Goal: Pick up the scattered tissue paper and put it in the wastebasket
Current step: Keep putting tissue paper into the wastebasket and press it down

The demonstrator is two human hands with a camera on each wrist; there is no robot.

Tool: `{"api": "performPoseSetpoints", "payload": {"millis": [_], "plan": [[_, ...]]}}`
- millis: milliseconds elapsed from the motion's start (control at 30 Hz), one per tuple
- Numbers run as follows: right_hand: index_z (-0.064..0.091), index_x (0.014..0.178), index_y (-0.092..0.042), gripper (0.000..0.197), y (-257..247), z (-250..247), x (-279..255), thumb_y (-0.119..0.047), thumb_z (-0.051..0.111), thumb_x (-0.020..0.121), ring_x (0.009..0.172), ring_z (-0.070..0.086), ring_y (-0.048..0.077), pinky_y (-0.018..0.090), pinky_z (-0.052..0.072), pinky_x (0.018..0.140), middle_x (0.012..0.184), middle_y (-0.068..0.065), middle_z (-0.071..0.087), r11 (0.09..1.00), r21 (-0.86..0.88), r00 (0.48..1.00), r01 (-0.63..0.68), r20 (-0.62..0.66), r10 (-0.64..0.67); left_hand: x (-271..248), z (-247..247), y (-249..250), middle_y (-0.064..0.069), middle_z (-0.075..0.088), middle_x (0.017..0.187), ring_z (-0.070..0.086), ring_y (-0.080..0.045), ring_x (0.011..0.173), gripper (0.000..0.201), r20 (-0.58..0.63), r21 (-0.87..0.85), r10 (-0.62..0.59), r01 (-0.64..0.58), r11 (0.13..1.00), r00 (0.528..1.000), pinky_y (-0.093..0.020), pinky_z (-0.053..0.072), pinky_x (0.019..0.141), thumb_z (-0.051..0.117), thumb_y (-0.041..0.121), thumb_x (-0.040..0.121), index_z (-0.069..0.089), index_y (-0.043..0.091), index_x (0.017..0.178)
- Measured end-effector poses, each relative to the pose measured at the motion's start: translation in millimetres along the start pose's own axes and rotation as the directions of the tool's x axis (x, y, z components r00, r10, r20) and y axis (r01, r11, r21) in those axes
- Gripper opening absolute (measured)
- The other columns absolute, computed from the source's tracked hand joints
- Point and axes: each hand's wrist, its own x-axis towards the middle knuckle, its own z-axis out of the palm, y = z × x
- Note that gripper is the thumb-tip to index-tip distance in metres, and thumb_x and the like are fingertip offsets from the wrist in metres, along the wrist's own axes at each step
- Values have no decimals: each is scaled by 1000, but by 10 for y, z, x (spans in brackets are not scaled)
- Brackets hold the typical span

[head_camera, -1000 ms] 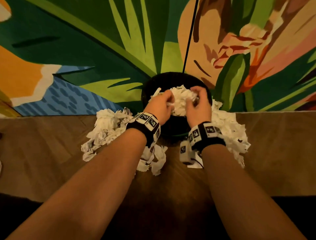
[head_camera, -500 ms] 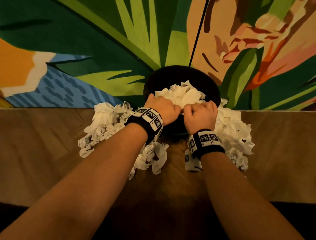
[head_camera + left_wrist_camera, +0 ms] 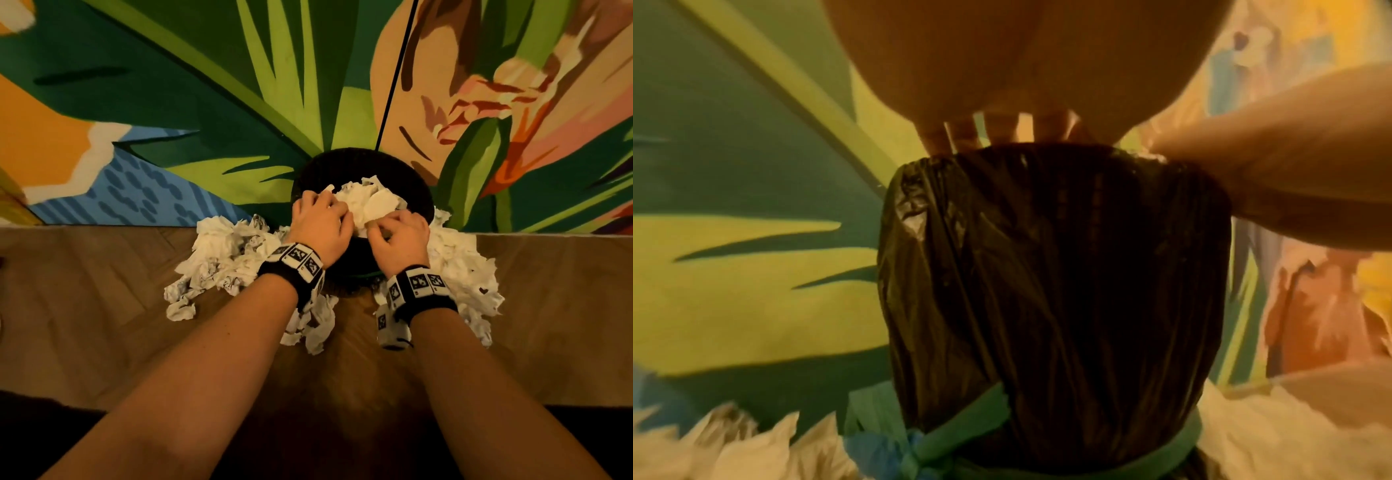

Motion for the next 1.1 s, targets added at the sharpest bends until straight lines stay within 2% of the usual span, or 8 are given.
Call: {"api": "performPoseSetpoints", "payload": {"millis": [167,400,533,600,733,833,967,1100], "plan": [[70,94,-33,16,-61,-204,85,-23,70,81,108,50,22,22,30,90,103,-3,55,975,216,997,-48,-45,59,-41,-130,-142,6,57,107,35,-18,103,26,-234,-325,-233,150,934,944,-34,27,84,43,36,94,64,21,92],[68,88,-30,13,-410,-376,171,-19,62,84,88,56,15,31,49,81,92,-6,59,922,384,967,46,-250,56,-112,-136,-618,-4,62,101,47,-27,99,26,-189,-436,-477,361,824,859,-34,31,84,37,35,93,57,21,84],[69,85,-31,17,-734,-261,58,-21,55,84,58,52,0,12,40,54,70,-11,61,827,556,993,87,-118,-25,-324,74,-828,-9,56,74,51,-28,73,30,-44,-476,-531,450,756,846,-41,44,72,40,28,97,50,13,72],[67,85,-33,15,-842,-103,-82,-27,54,83,50,50,1,10,38,48,66,-7,60,818,571,996,65,16,-90,-494,206,-909,-6,52,67,52,-26,66,29,70,-409,-512,493,768,856,-35,39,62,43,23,98,50,13,73],[65,86,-37,14,-786,323,-376,-39,53,79,49,47,5,16,42,49,62,-3,58,866,499,955,-18,265,-133,-867,442,-1032,-12,68,94,65,-31,86,23,386,-199,-492,592,781,780,-30,46,71,45,28,100,63,14,106],[66,89,-35,12,-532,647,-581,-37,56,84,62,55,4,24,48,61,68,-8,59,951,288,869,-110,492,-49,-1130,553,-1003,-12,70,106,68,-28,92,27,564,-80,-476,618,782,675,-35,55,81,44,31,99,56,18,121],[53,129,-38,40,-29,996,-972,-26,54,92,126,48,27,38,44,104,136,5,43,983,-130,633,-132,752,184,-1445,724,-886,-9,62,127,62,-30,110,49,680,18,-427,569,822,596,-36,52,89,55,33,95,41,25,141],[15,148,-55,78,232,1137,-1329,-18,54,92,135,39,35,39,45,105,157,6,12,949,-221,481,-227,821,306,-1653,893,-833,-12,63,123,62,-31,108,47,735,42,-373,511,859,567,-41,52,92,47,41,99,32,38,144]]}}
